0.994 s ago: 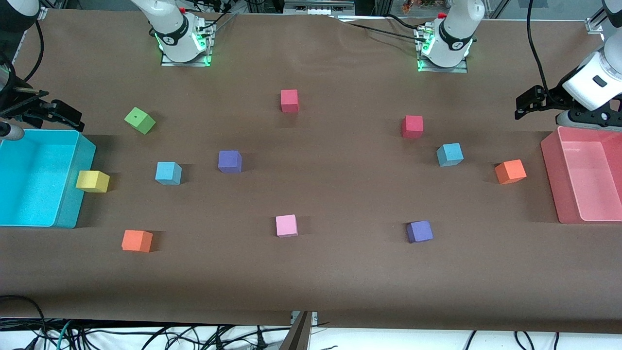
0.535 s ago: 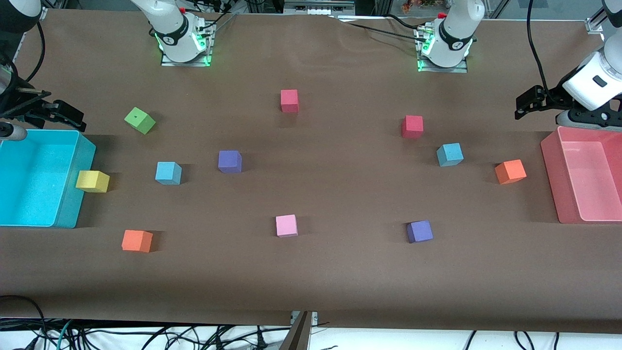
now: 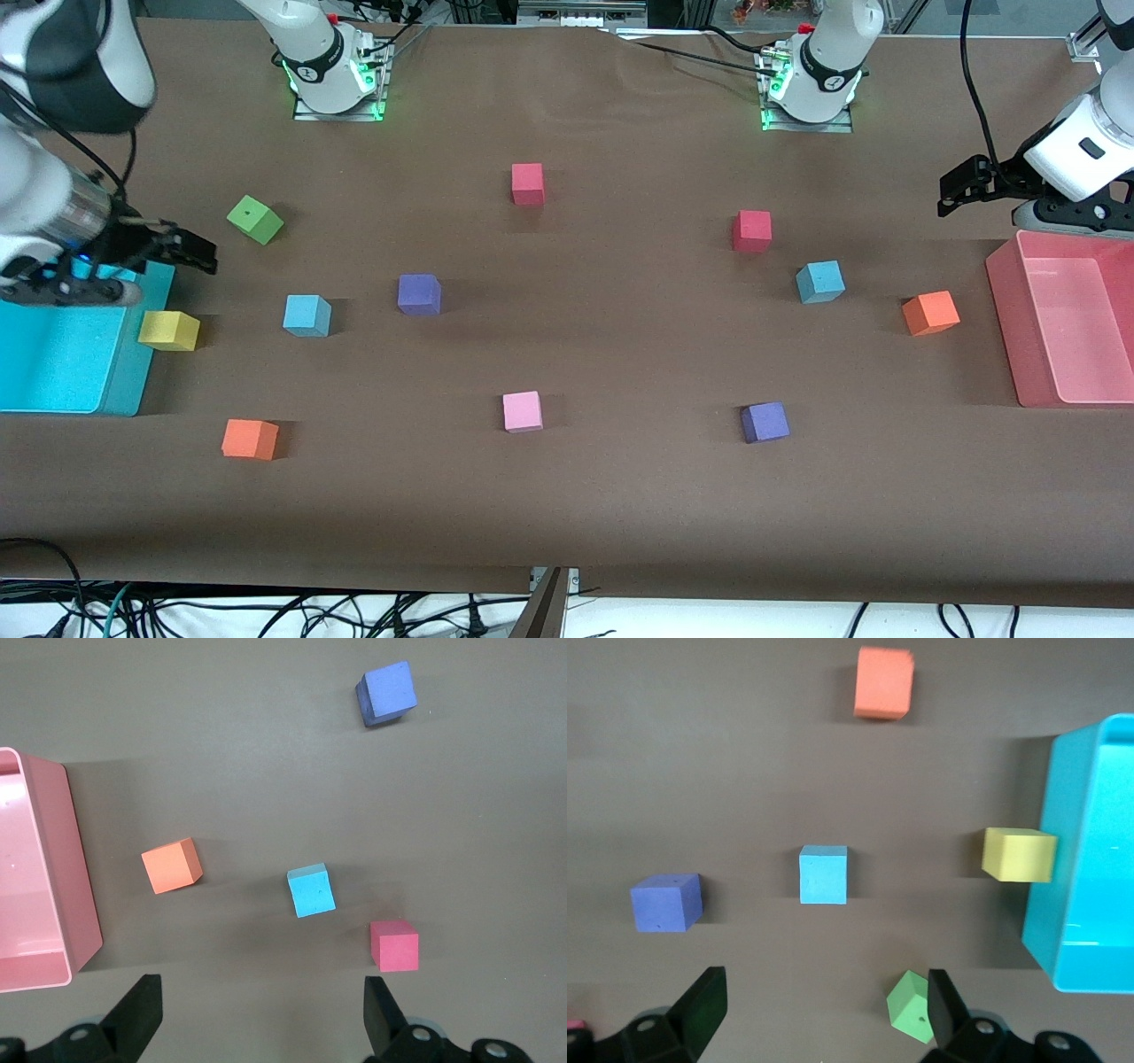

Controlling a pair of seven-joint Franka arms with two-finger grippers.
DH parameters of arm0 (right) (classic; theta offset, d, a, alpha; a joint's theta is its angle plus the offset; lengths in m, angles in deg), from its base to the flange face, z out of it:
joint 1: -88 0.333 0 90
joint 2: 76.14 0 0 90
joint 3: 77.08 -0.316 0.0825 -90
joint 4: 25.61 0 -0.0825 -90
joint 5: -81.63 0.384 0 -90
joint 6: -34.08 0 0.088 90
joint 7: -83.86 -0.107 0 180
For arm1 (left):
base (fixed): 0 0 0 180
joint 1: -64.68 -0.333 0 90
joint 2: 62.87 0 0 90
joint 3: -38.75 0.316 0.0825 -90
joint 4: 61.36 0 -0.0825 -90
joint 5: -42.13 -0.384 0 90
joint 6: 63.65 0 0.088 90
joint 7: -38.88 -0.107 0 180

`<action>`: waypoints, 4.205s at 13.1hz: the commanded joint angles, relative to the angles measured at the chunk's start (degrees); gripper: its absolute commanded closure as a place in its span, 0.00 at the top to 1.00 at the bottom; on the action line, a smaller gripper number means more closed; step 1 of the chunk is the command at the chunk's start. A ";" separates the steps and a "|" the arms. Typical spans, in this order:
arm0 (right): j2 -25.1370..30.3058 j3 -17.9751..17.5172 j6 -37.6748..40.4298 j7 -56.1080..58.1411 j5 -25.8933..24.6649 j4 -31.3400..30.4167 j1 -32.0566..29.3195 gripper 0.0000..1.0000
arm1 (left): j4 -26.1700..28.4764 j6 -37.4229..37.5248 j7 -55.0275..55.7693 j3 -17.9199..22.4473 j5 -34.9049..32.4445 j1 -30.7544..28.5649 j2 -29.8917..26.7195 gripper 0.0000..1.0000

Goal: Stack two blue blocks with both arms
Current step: 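Reach the right gripper down to the light blue cube beside the cyan bin, then close the right gripper on the light blue cube and lift it, then carry the cube to the table middle while the left gripper reaches another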

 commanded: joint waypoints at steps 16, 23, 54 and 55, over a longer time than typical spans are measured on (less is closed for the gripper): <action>-11.69 0.14 -27.68 -9.73 1.34 -15.87 1.50 1.00 | -0.15 0.19 0.18 -0.52 0.94 -0.48 0.60 1.00; -13.26 0.40 -31.74 -6.48 0.37 -19.92 1.42 1.00 | 0.20 0.10 0.18 -0.52 1.03 -0.48 0.86 1.00; -19.76 -0.04 1.40 -29.72 1.42 14.42 24.25 0.00 | 2.14 -0.51 7.83 -1.40 0.94 -0.48 1.04 1.00; -21.51 -0.04 1.48 -32.81 2.56 16.70 27.22 0.00 | 2.22 -0.60 7.83 -1.40 0.94 -0.48 1.30 1.00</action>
